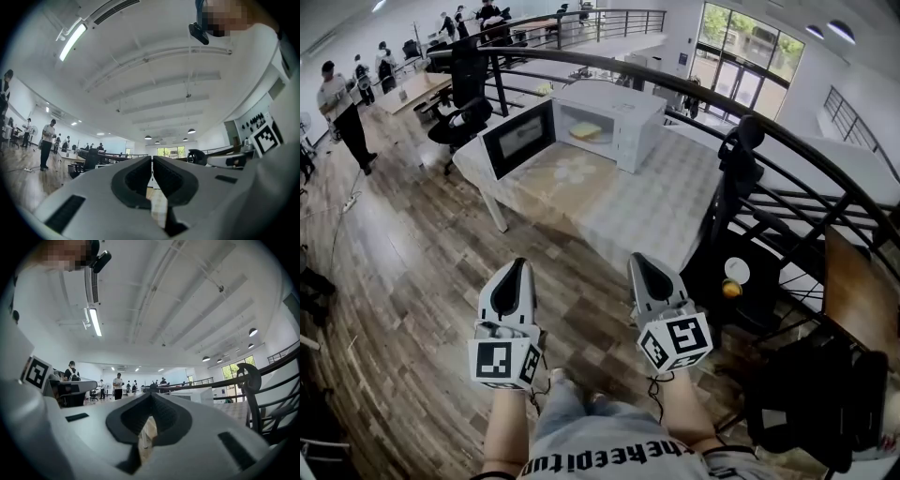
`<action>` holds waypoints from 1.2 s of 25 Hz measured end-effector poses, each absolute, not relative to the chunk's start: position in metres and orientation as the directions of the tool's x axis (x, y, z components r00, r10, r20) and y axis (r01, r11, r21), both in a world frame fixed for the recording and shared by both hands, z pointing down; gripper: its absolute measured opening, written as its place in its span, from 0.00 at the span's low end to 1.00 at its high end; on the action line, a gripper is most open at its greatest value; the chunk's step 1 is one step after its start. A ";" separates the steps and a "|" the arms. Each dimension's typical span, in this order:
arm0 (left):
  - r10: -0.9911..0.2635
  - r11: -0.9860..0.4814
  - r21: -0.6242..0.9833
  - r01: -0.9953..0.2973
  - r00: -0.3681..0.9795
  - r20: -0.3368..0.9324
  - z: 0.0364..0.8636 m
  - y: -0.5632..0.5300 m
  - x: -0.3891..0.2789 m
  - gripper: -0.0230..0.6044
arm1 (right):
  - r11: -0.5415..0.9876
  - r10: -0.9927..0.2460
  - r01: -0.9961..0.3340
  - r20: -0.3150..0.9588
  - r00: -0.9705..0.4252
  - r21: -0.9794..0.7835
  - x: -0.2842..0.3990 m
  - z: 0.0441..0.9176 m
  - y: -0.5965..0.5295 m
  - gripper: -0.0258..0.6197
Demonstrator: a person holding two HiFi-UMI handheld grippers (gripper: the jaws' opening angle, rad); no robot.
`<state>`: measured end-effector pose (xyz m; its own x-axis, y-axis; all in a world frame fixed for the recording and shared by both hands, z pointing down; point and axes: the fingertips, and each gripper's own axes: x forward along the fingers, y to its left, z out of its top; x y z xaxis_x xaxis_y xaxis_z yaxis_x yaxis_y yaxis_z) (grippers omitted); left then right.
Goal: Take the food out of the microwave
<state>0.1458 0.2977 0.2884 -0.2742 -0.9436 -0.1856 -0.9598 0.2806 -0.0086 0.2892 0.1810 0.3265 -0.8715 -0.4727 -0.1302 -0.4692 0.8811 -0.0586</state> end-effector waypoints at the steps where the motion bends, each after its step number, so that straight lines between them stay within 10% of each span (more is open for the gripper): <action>1: -0.944 0.278 -0.010 -0.960 -0.272 -0.188 0.288 0.294 0.146 0.06 | 0.881 -0.473 -0.469 -0.130 -0.872 -0.058 0.288 0.327 0.178 0.05; 30: -0.967 0.180 -0.016 -0.983 -0.174 -0.185 0.285 0.143 -0.030 0.06 | 0.825 -0.566 -0.560 -0.118 -0.816 -0.078 0.126 0.323 0.039 0.05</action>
